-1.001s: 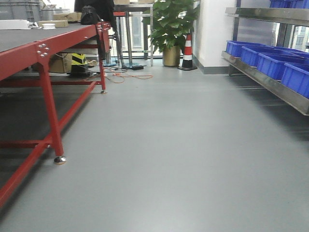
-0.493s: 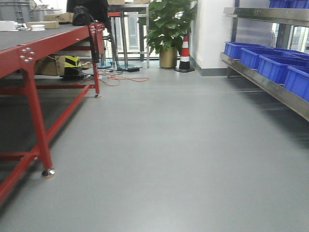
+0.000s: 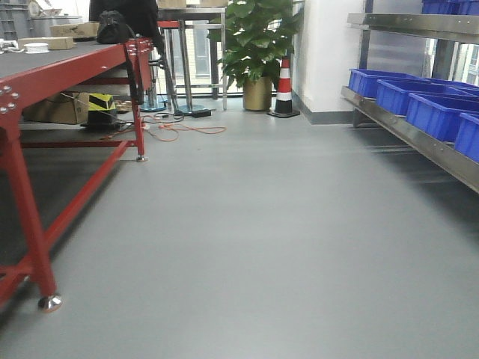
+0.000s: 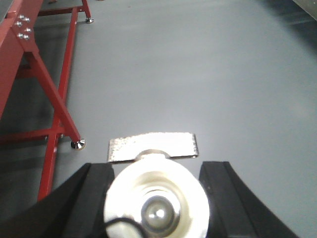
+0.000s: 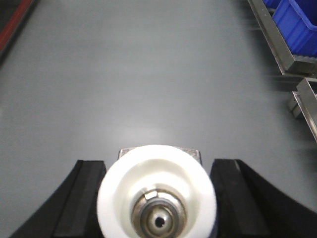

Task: Place valve from conveyor to right shelf box
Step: 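Drive the base to the steel shelf of blue bins holding valves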

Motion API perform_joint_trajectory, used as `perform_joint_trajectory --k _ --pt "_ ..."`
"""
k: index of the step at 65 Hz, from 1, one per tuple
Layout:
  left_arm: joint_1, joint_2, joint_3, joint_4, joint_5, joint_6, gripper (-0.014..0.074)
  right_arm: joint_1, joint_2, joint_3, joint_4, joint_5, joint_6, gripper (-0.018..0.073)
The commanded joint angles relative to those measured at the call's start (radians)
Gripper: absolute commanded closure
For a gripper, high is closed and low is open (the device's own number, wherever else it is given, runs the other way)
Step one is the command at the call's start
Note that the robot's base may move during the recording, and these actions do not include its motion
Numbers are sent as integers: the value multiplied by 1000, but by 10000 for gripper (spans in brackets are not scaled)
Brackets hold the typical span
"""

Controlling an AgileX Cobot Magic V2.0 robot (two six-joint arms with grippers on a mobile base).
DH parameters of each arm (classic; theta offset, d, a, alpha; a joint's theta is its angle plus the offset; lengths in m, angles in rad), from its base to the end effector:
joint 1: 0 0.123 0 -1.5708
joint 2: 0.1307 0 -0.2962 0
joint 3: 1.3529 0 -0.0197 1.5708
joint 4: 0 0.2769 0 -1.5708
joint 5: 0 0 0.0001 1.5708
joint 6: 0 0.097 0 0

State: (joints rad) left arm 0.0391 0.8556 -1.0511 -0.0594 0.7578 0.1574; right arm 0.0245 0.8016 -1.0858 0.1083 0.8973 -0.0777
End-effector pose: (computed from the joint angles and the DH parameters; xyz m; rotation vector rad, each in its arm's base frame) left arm 0.1832 0.0032 0.4218 0.1023 2.0425 0.0540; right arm 0.1578 0.0121 0.4313 -0.0872 2.0914 0.0973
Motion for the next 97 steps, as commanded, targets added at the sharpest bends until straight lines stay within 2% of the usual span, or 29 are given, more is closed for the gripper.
perform_joint_trajectory --k 1,97 --pt "-5 -10 -14 -8 -49 -8 707 -1 -10 -17 -3 -68 -4 712" --pt "-5 -10 -14 -8 -49 -8 707 -1 -10 -17 -3 -68 -4 712"
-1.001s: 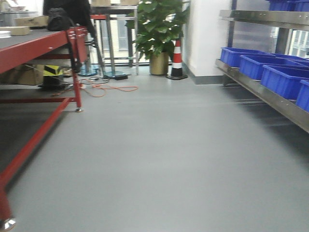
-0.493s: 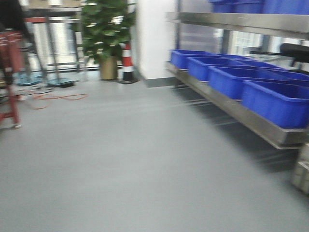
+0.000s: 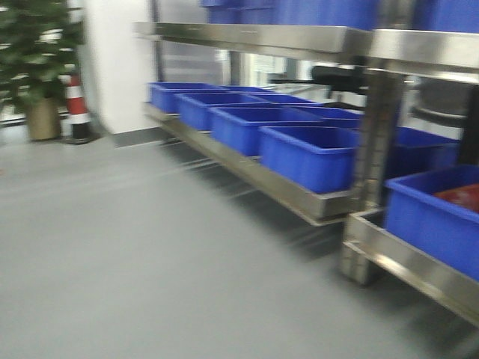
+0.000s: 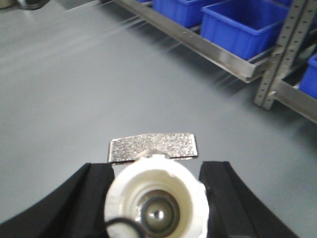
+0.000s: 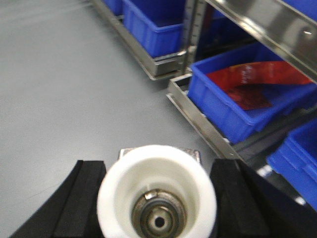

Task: Place valve from conveyor to right shelf box
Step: 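Drive the base to the steel shelf of blue bins holding valves, then extend both grippers with valves over the blue bins on the shelf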

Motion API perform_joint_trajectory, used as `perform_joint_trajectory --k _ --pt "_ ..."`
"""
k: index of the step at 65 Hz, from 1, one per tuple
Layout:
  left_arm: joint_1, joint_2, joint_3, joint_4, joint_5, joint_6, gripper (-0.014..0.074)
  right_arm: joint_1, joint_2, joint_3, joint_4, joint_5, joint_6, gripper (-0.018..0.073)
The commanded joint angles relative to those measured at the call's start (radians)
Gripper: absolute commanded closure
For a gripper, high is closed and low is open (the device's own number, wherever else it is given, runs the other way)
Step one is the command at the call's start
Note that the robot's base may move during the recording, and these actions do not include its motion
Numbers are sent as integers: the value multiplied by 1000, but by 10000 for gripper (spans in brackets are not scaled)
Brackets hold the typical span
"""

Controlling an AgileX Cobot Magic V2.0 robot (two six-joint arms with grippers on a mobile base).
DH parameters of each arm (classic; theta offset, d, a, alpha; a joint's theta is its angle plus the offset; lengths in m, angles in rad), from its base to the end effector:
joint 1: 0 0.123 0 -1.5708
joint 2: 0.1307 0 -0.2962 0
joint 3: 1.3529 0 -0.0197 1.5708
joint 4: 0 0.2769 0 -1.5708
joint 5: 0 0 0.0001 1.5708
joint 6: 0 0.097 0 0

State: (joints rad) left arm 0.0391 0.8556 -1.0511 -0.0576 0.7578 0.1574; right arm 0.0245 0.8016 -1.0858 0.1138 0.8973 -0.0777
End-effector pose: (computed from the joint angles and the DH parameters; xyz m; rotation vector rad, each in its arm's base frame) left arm 0.1832 0.0033 0.4218 0.1028 2.0425 0.0561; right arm 0.1577 0.0125 0.4314 -0.0862 2.0912 0.1039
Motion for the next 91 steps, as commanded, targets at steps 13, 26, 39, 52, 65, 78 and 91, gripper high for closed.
perform_joint_trajectory --k 13,26,39,52,65,78,91 --pt "-5 -10 -14 -9 -49 -8 707 -1 -10 -17 -8 -68 -4 712" --pt "-5 -10 -14 -9 -49 -8 707 -1 -10 -17 -8 -68 -4 712" --pt "-5 -10 -14 -9 -49 -8 707 -1 -10 -17 -8 -68 -4 712" --pt "-5 -10 -14 -9 -49 -8 707 -1 -10 -17 -8 -68 -4 712" --pt "-5 -10 -14 -9 -49 -8 707 -1 -10 -17 -8 -68 -4 712" --pt "-5 -10 -14 -9 -49 -8 707 -1 -10 -17 -8 -68 -4 712" --pt "-5 -10 -14 -9 -49 -8 707 -1 -10 -17 -8 -68 -4 712"
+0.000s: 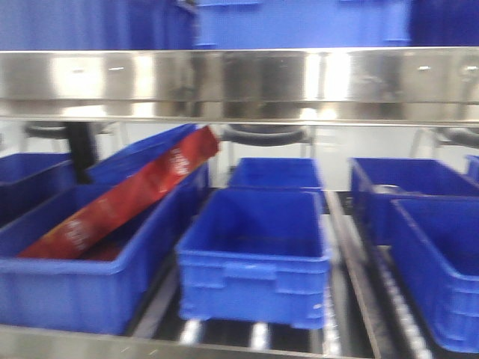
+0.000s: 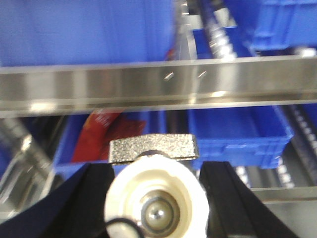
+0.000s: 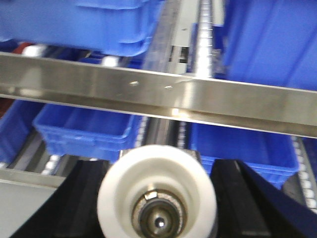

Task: Place valve from conveyor to right shelf box
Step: 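Extend both grippers with valves over the blue bins on the shelf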

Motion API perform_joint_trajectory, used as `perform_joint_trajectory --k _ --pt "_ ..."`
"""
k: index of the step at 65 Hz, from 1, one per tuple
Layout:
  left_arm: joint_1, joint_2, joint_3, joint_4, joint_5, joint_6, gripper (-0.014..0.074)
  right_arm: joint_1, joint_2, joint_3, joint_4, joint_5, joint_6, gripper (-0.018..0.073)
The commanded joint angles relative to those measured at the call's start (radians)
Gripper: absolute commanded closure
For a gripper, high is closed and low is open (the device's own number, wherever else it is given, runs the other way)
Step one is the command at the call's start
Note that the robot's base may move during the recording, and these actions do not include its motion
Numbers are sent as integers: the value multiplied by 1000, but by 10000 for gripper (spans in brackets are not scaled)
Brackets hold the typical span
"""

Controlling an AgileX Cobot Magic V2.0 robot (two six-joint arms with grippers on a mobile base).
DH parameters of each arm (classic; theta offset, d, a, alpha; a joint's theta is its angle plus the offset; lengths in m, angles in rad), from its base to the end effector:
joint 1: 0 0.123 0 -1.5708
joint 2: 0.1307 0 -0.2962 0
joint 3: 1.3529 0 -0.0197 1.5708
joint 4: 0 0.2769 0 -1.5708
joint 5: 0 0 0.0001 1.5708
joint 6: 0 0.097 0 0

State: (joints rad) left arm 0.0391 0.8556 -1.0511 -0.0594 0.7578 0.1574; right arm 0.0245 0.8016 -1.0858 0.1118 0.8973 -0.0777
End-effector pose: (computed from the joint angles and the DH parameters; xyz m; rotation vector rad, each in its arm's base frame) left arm 0.1832 0.0032 0.4218 0.1023 2.0425 0.0540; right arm 0.1578 0.0123 0.4314 -0.0866 2.0913 0.1015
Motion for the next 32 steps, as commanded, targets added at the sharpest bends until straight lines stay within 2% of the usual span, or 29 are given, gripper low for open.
perform_joint_trajectory --k 1,32 --pt "-5 -10 -14 -8 -49 -8 707 -1 -10 -17 -6 -68 -4 712" --pt "-5 -10 -14 -8 -49 -8 707 -1 -10 -17 -6 -68 -4 712"
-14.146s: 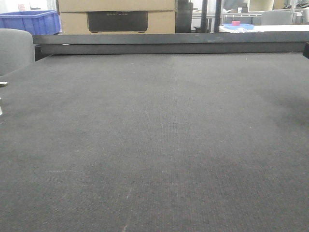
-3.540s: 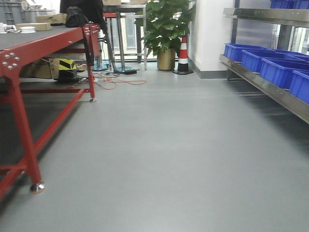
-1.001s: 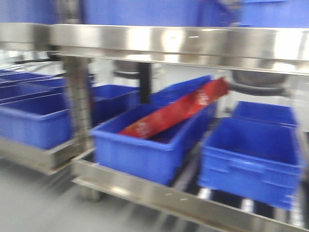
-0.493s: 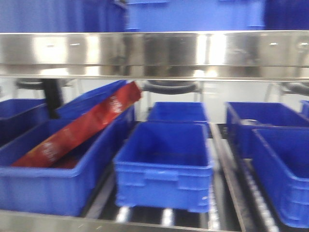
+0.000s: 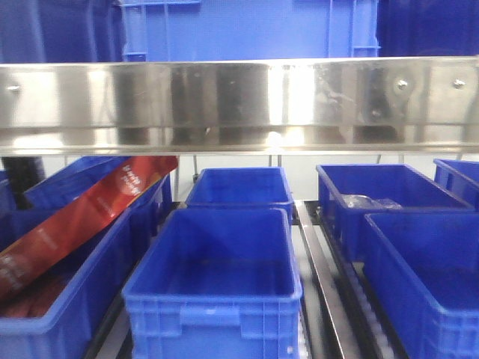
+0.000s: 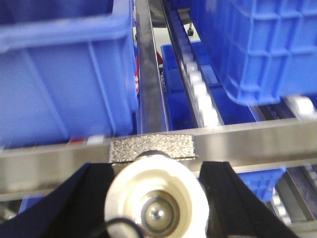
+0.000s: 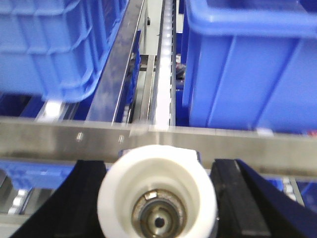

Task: Place valve from conveyor to right shelf box
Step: 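Extend both grippers with valves over the blue bins on the shelf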

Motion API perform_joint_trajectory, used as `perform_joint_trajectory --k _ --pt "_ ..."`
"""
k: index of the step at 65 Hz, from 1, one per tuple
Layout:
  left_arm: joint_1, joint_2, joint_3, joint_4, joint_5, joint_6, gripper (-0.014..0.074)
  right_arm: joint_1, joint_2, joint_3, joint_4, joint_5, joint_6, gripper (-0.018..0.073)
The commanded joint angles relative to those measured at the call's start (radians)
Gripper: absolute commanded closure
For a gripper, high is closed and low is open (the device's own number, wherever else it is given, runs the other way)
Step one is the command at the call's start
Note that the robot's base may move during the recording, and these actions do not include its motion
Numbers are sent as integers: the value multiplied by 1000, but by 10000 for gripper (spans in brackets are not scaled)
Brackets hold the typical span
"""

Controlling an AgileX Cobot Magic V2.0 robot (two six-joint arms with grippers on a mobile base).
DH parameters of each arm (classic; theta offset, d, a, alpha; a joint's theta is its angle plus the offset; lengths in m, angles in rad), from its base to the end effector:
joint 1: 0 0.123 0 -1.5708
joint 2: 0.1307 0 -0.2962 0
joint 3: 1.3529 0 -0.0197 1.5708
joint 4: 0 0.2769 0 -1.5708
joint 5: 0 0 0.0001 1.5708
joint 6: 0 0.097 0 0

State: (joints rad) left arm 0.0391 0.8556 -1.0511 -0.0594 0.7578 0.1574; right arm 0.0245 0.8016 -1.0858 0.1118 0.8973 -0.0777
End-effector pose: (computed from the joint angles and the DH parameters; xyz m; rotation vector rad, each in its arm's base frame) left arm 0.1832 0.0032 0.4218 0.1023 2.0425 0.0540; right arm 0.1578 0.0123 0.4314 -0.0866 2.0913 0.1015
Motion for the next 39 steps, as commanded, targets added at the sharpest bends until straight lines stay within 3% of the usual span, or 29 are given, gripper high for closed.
perform_joint_trajectory --k 1,39 --pt "-5 -10 -14 -8 -49 -8 707 -1 -10 -17 -6 -68 -4 712" --pt "-5 -10 -14 -8 -49 -8 707 -1 -10 -17 -6 -68 -4 712"
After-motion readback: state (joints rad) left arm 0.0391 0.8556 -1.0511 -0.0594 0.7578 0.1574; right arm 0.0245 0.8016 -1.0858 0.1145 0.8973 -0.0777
